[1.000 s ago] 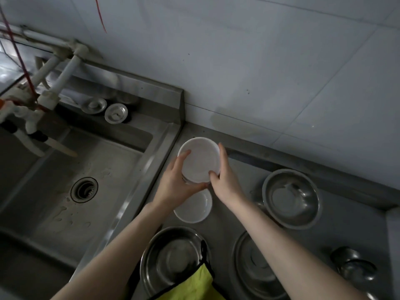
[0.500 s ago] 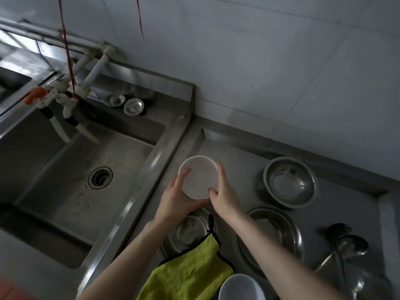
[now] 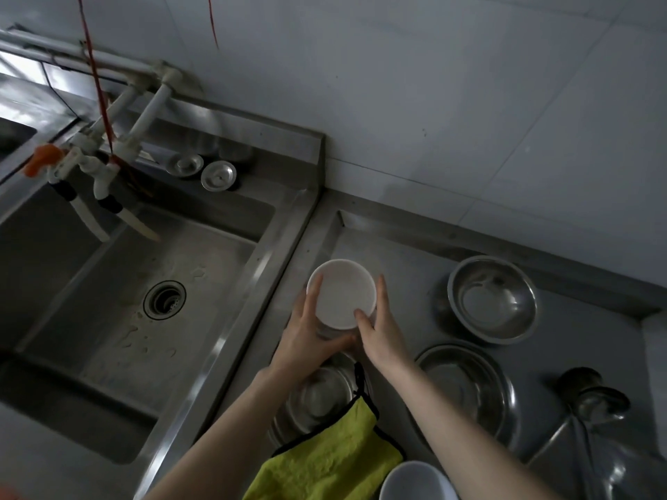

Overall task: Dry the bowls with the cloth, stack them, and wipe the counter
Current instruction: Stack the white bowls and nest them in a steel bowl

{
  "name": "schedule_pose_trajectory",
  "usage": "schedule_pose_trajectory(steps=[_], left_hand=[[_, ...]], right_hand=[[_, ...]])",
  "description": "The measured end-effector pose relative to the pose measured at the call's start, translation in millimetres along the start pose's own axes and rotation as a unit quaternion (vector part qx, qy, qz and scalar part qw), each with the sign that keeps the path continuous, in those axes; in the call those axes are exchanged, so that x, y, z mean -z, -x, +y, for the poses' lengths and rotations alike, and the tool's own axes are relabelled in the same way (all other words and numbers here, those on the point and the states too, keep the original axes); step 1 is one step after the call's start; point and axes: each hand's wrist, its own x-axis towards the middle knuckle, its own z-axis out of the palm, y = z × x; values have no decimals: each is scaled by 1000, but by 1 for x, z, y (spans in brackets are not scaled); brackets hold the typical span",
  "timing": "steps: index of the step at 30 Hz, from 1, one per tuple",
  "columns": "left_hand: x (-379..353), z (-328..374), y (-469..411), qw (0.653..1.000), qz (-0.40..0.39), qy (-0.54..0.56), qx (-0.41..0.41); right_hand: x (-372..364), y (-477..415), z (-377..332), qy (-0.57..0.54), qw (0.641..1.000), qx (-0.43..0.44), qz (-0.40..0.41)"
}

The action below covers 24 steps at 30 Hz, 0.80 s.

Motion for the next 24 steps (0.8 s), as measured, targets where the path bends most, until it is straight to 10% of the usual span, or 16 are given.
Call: schedule_pose_trajectory(steps=[24], left_hand=[[2, -1, -50, 999, -15, -10, -28]], right_hand=[[19, -38, 16, 28, 991, 2, 127]])
